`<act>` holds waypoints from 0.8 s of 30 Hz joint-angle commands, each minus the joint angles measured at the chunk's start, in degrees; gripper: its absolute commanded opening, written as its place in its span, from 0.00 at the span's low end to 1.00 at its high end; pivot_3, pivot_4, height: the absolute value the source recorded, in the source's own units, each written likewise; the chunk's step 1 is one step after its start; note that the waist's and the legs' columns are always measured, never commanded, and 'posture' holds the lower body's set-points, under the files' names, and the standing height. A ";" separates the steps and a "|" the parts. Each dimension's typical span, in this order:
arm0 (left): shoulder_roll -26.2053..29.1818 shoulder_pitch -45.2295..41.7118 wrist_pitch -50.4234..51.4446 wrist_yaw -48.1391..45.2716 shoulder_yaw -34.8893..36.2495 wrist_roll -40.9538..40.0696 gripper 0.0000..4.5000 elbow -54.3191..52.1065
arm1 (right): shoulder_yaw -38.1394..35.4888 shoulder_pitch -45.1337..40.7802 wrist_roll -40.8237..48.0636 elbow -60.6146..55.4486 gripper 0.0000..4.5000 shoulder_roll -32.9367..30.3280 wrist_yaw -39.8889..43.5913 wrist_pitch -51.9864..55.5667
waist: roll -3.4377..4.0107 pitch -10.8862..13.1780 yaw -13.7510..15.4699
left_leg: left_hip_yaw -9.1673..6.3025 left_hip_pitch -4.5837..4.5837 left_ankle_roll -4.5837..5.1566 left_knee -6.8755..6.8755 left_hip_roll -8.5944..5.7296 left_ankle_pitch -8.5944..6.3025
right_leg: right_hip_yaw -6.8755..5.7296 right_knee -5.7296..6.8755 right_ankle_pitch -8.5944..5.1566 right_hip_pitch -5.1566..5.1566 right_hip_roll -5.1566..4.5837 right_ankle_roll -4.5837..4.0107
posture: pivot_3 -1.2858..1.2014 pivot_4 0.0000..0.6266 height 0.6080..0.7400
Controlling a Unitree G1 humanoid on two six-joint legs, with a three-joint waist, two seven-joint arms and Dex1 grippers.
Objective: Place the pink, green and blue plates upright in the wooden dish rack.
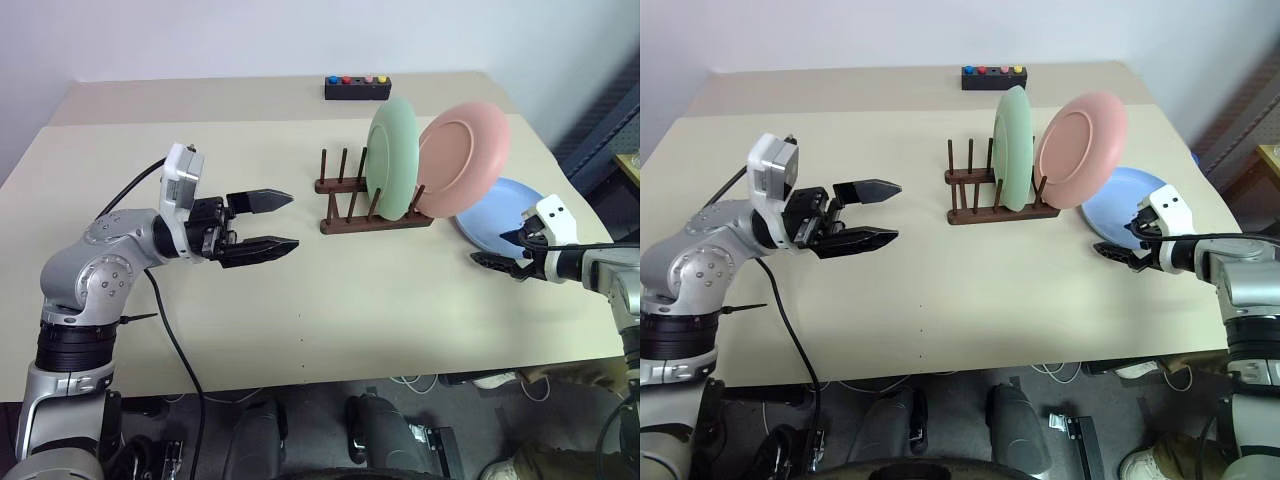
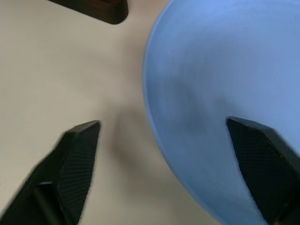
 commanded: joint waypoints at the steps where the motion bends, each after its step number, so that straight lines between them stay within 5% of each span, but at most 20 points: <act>1: -0.10 0.00 -1.58 -0.02 0.10 0.62 1.00 -2.29 | 0.50 -1.11 -1.60 1.96 0.62 0.01 0.19 -0.62 | 0.00 0.00 0.00 | 0.00 0.00 0.00 0.00 0.00 0.00 | 0.00 0.00 0.00 0.00 0.00 0.00 | 0.52 0.24 1.00; 7: 0.02 0.44 -2.10 0.39 -0.02 1.13 1.00 -2.98 | 1.96 -2.64 -3.91 5.57 0.01 0.15 0.43 -2.78 | 0.00 -0.01 -0.05 | 0.00 0.00 0.00 0.04 0.00 0.00 | 0.01 0.02 0.00 0.00 0.00 0.00 | 0.52 0.24 1.00; 16: -0.13 0.93 -2.72 1.08 0.36 1.79 1.00 -3.01 | -0.37 -4.15 -4.44 5.78 0.01 -1.32 -0.32 -2.50 | -0.05 -0.04 0.10 | -0.02 0.01 0.00 0.08 -0.02 0.00 | 0.00 0.01 0.01 0.08 -0.02 0.01 | 0.52 0.24 1.00; 24: -0.67 0.32 -3.86 1.11 -0.10 2.43 1.00 -1.82 | -6.51 -11.21 -3.71 10.58 0.01 -0.22 -9.87 -3.59 | -0.03 -0.03 0.02 | -0.01 0.01 0.00 0.07 -0.02 0.00 | 0.00 0.01 0.01 0.06 -0.02 0.01 | 0.52 0.24 1.00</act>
